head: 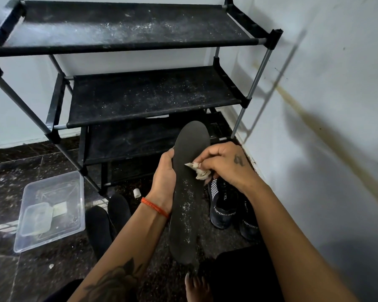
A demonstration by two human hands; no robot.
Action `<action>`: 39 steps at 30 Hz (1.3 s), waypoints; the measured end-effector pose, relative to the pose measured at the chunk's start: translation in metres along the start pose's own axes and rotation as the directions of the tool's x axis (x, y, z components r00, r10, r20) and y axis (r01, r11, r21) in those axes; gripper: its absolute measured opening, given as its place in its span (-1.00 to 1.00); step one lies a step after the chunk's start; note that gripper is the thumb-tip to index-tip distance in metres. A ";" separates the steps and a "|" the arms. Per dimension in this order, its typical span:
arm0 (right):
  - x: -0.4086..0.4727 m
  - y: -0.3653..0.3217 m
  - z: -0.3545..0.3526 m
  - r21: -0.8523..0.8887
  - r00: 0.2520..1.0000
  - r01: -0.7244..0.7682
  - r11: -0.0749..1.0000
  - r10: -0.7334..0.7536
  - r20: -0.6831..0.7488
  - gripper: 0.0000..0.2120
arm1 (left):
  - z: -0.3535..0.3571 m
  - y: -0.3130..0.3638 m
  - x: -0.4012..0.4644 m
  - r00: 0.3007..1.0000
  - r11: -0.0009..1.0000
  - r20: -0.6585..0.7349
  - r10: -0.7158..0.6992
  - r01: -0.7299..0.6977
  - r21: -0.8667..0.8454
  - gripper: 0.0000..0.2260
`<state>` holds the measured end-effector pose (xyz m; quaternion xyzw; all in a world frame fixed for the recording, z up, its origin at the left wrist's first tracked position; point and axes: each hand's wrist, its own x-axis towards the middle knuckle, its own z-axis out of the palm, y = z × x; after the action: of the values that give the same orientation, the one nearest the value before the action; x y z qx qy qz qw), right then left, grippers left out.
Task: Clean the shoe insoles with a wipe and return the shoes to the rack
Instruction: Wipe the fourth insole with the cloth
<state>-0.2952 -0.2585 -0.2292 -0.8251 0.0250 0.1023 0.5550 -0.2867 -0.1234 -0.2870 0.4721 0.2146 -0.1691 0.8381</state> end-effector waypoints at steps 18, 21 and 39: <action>0.002 0.001 0.011 -0.060 0.995 0.081 0.995 -0.077 0.059 -0.87 | 0.006 0.002 -0.007 0.984 0.994 0.174 -0.029 0.047 -0.099 -0.61; -0.001 -0.002 0.005 0.016 0.978 0.059 0.998 -0.061 0.199 -0.81 | 0.007 0.002 -0.008 0.983 0.995 0.181 -0.031 0.047 -0.090 -0.61; 0.002 0.001 0.000 0.223 0.978 0.024 0.975 -0.069 0.198 -0.83 | 0.006 0.001 -0.009 0.971 0.987 0.231 -0.058 0.090 -0.132 -0.61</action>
<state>-0.2935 -0.2583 -0.2304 -0.7444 -0.0406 0.1702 0.6444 -0.2925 -0.1275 -0.2788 0.3807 0.1465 -0.2375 0.8816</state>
